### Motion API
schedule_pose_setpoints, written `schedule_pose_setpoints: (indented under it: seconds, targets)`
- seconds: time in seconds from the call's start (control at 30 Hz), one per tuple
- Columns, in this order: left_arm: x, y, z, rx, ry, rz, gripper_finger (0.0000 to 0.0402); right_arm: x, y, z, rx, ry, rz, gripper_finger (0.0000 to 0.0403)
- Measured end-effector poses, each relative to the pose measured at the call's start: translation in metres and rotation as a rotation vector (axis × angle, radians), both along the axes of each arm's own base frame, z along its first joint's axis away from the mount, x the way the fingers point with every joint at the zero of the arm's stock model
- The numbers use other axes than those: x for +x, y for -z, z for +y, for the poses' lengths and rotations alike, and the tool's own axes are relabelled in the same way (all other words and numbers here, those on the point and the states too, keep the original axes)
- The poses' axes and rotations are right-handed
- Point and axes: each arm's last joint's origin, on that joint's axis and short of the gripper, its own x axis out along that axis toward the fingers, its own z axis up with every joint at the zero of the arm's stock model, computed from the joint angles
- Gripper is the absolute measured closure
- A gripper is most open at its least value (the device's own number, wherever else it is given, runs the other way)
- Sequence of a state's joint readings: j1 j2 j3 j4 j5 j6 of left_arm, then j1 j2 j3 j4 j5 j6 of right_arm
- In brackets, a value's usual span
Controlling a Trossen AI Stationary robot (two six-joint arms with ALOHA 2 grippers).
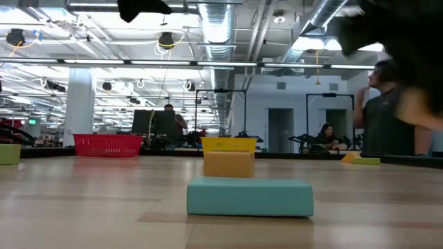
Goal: Sort & place blocks by color
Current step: Put the wooden yellow block into the yellow bin
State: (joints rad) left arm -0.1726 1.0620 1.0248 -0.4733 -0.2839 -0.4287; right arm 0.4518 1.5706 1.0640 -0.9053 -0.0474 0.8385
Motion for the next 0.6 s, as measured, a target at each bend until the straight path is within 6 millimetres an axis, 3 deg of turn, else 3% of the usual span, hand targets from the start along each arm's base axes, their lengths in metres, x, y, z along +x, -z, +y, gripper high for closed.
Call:
schedule_pose_setpoints:
  seconds: [0.17, 0.33, 0.43, 0.6]
  targets:
    - [-0.013, -0.006, 0.000, 0.012, -0.052, -0.014, 0.0148, 0.034, -0.049, -0.028, -0.072, 0.017, -0.322, 0.0281]
    - [-0.008, 0.003, -0.014, 0.005, -0.014, 0.036, 0.0148, 0.072, -0.080, -0.078, -0.111, 0.043, -0.715, 0.0281]
    - [-0.001, 0.014, -0.026, 0.018, -0.007, 0.090, 0.0148, 0.092, -0.086, -0.121, -0.166, 0.116, -0.875, 0.0281]
    - [0.012, 0.035, -0.048, 0.022, 0.030, 0.184, 0.0148, 0.114, -0.068, -0.194, -0.235, 0.267, -0.931, 0.0281]
